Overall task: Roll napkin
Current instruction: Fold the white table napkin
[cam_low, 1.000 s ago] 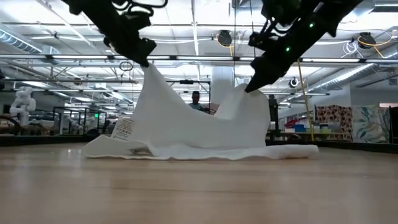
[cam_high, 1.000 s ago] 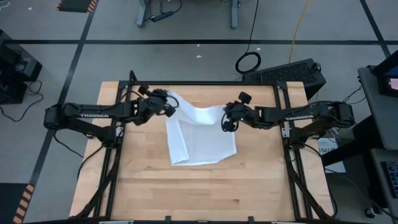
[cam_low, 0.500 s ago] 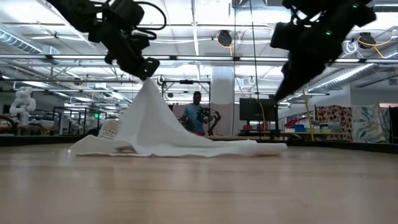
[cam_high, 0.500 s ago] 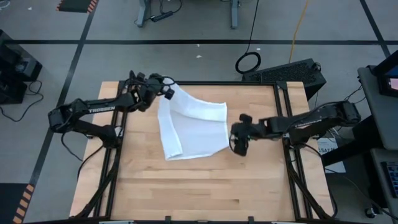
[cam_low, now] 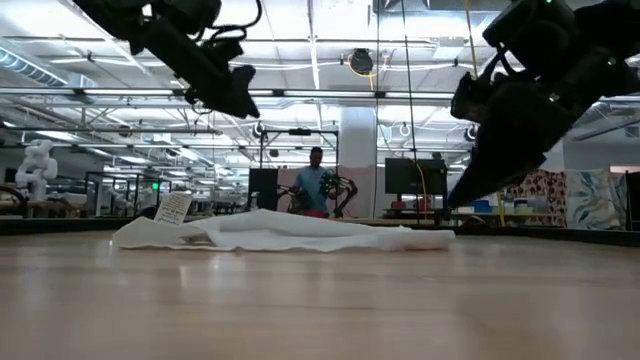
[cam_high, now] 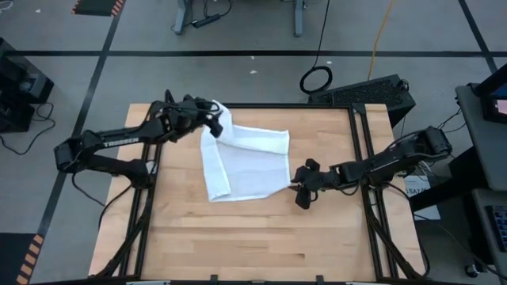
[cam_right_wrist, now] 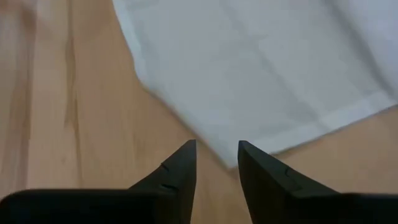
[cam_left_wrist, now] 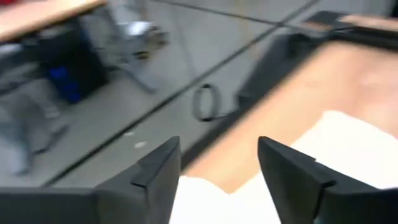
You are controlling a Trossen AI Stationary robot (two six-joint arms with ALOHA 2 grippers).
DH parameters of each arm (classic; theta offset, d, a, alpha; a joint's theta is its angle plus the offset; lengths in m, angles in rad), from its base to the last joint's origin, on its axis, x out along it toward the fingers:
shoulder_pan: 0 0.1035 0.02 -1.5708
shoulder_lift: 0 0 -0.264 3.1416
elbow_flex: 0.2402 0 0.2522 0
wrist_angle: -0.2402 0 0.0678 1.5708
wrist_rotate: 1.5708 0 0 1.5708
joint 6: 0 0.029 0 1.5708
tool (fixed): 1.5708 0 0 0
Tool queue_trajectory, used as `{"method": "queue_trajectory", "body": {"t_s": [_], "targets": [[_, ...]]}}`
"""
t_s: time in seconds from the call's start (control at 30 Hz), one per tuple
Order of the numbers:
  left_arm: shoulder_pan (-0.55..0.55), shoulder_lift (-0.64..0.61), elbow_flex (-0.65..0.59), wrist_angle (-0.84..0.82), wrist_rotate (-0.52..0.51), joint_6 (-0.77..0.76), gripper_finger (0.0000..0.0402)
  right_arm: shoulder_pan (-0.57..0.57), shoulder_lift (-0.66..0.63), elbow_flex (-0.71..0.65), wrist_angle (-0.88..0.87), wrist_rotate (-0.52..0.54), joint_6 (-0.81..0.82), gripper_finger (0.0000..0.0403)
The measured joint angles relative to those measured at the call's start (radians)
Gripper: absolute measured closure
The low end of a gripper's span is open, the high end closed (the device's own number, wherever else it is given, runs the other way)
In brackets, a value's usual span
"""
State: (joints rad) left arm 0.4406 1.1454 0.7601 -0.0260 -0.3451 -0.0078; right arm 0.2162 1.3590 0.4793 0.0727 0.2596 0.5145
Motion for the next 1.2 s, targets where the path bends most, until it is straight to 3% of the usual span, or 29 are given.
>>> {"method": "queue_trajectory", "body": {"t_s": [0.1, 0.23, 0.3, 0.53, 0.67, 0.8, 0.97, 1.1, 1.2], "targets": [[-0.036, -0.041, 0.001, -0.092, 0.065, -0.057, 0.0162, 0.035, 0.036, 0.000, -0.001, 0.013, 0.000, 0.0305], [-0.126, -0.045, -0.001, -0.277, 0.268, -0.164, 0.0160, 0.081, 0.092, 0.000, -0.008, 0.085, -0.019, 0.0303], [-0.203, -0.030, -0.020, -0.326, 0.275, -0.226, 0.0160, 0.100, 0.125, 0.000, -0.006, 0.144, -0.028, 0.0292], [-0.515, -0.018, -0.146, -0.293, 0.058, -0.430, 0.0160, 0.096, 0.221, 0.000, 0.099, 0.226, -0.085, 0.0218], [-0.672, -0.017, -0.188, -0.225, -0.067, -0.565, 0.0160, 0.074, 0.254, 0.000, 0.164, 0.237, -0.098, 0.0201], [-0.789, 0.009, -0.226, -0.183, -0.152, -0.662, 0.0160, 0.056, 0.265, 0.000, 0.202, 0.206, -0.089, 0.0244], [-0.864, 0.088, -0.273, -0.185, -0.206, -0.765, 0.0160, 0.051, 0.239, 0.000, 0.222, 0.124, -0.072, 0.0378], [-0.889, 0.165, -0.280, -0.190, -0.212, -0.838, 0.0168, 0.033, 0.155, 0.000, 0.234, -0.051, 0.048, 0.0387], [-0.896, 0.200, -0.280, -0.162, -0.219, -0.850, 0.0199, 0.023, 0.086, 0.000, 0.239, -0.209, 0.163, 0.0392]]}}
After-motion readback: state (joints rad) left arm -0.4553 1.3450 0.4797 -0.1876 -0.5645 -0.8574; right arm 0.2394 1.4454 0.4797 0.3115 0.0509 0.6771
